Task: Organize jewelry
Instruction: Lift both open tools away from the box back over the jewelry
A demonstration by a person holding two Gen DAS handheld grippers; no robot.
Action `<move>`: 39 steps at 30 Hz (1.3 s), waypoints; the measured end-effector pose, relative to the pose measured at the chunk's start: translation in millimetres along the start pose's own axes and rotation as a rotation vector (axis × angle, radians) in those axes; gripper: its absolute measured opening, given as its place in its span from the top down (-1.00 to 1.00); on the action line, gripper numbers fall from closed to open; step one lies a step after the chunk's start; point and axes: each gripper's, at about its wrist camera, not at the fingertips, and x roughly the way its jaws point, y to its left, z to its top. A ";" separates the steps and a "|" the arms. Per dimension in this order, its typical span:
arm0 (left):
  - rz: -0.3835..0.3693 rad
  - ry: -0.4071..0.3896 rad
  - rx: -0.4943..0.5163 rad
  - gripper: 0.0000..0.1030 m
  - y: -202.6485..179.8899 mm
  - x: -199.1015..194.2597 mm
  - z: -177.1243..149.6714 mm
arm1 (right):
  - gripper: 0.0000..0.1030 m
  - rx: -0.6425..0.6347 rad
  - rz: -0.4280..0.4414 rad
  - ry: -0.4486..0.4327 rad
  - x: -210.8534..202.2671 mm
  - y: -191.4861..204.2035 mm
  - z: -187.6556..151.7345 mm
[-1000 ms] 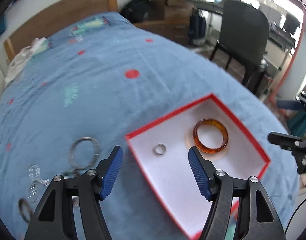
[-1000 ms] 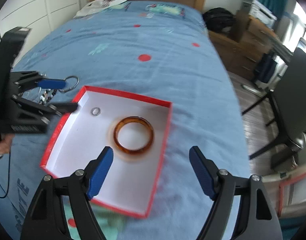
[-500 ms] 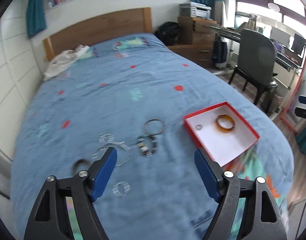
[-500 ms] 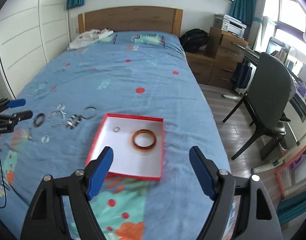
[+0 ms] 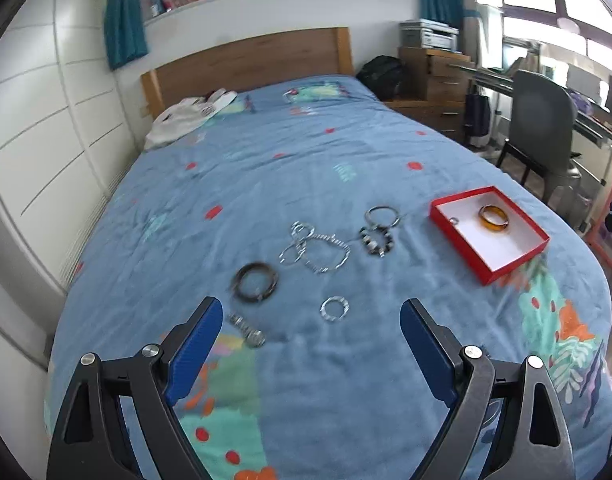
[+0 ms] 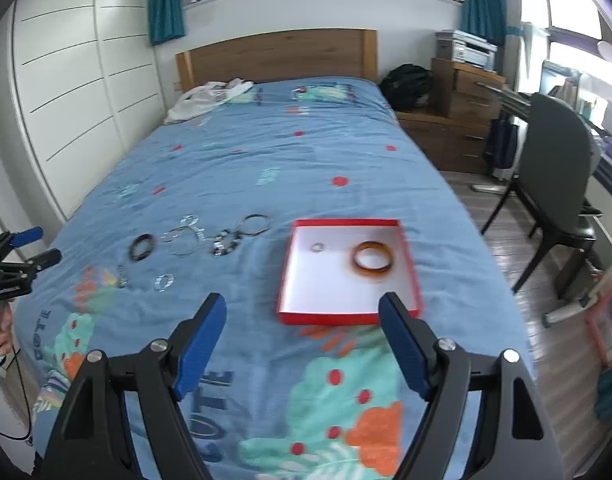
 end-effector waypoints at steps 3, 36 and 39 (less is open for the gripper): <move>0.018 0.008 -0.059 -0.74 16.6 -2.4 -13.1 | -0.51 -0.017 0.027 0.008 12.3 14.2 -3.2; 0.203 0.099 -0.396 -0.75 142.0 -0.8 -90.2 | -0.53 -0.043 0.215 0.020 99.8 97.8 6.9; 0.204 0.107 -0.403 -0.75 145.2 7.0 -86.9 | -0.53 -0.041 0.217 0.027 107.7 99.5 9.4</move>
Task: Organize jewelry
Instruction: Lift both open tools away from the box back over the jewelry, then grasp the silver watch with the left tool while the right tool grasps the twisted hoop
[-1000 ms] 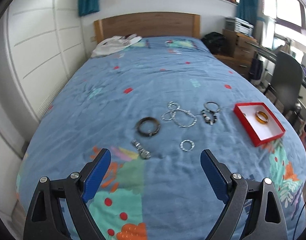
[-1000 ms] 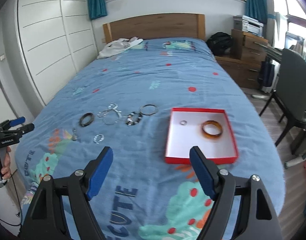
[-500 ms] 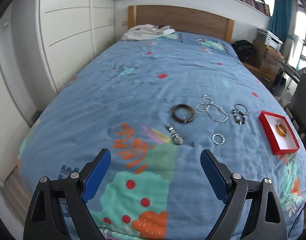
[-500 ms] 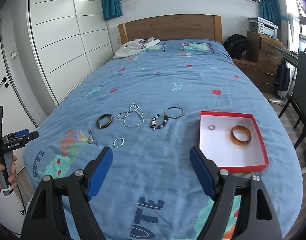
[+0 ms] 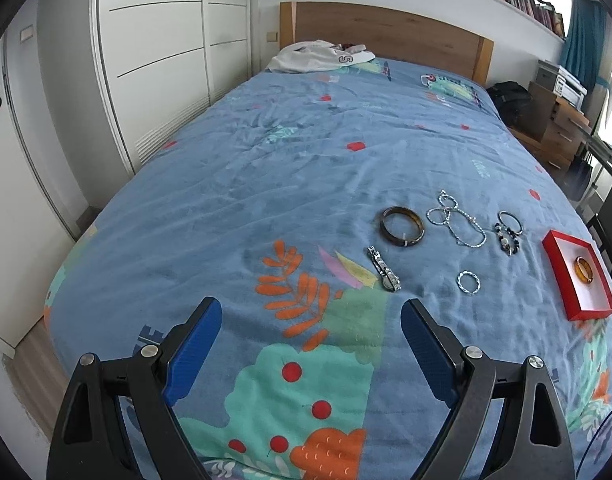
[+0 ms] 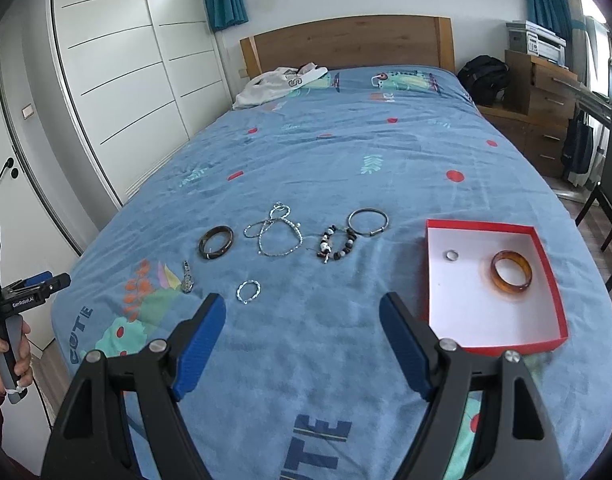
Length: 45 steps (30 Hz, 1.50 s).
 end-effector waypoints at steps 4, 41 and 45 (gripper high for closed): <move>0.002 0.009 -0.004 -0.75 -0.1 9.7 4.5 | -0.53 0.006 -0.001 0.014 12.8 -2.0 2.8; -0.037 0.128 0.014 -0.75 -39.4 109.8 21.3 | -0.53 0.041 0.015 0.107 109.6 -30.3 15.2; -0.039 0.134 0.021 -0.75 -41.3 114.3 21.6 | -0.53 0.040 0.026 0.111 116.0 -29.0 15.5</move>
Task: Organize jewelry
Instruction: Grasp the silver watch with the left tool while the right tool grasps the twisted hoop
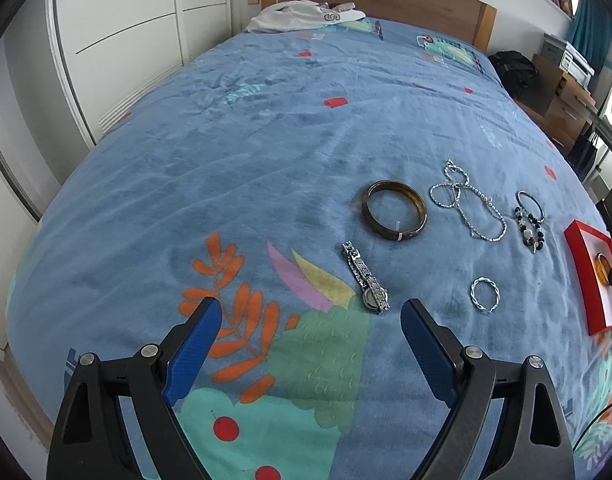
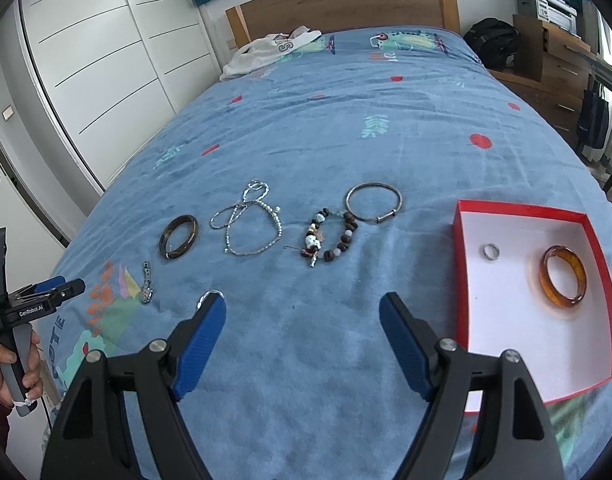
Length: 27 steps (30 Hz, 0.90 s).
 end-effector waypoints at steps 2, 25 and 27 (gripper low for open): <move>0.000 0.003 0.001 -0.75 -0.7 2.1 0.1 | -0.53 0.001 0.006 0.003 4.0 0.7 0.0; -0.033 0.036 0.021 -0.74 -12.8 26.7 -7.8 | -0.53 0.008 0.019 0.037 28.0 5.8 -7.8; -0.038 0.038 0.018 -0.74 -13.6 29.1 -8.0 | -0.53 0.007 0.022 0.042 31.3 7.3 -8.5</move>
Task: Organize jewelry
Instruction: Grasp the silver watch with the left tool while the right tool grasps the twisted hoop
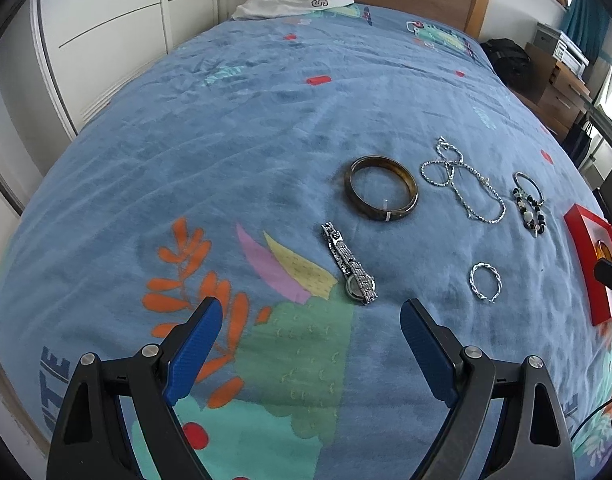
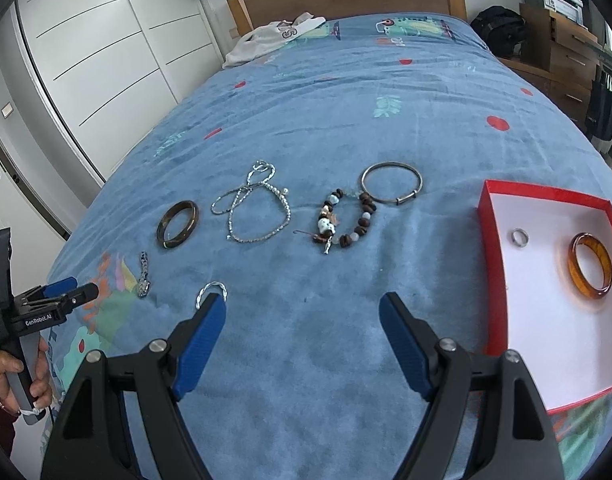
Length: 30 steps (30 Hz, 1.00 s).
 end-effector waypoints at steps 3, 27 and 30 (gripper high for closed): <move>-0.002 0.001 0.008 -0.72 -1.7 4.2 0.1 | -0.53 -0.007 0.016 0.013 6.7 5.8 -3.1; -0.059 0.062 0.026 -0.58 0.0 49.7 8.7 | -0.51 -0.131 0.094 0.095 56.2 58.6 -14.9; -0.081 0.084 0.022 -0.48 2.7 58.9 10.5 | -0.49 -0.169 0.113 0.102 63.4 69.0 -16.6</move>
